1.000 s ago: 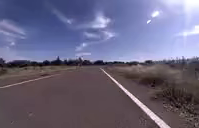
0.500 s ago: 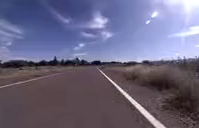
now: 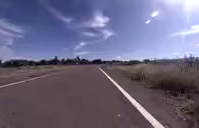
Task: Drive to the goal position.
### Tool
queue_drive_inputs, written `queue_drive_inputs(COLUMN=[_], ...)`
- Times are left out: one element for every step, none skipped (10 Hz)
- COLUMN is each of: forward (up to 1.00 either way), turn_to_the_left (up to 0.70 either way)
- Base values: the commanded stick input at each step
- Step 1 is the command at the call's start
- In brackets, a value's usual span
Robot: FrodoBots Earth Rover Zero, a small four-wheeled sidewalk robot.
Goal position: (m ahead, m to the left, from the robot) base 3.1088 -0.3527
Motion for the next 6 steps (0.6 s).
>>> queue_drive_inputs(forward=[0.99,0.99,0.99,0.99,0.99,0.99], turn_to_the_left=[0.00,0.00,0.00,0.00,0.00,0.00])
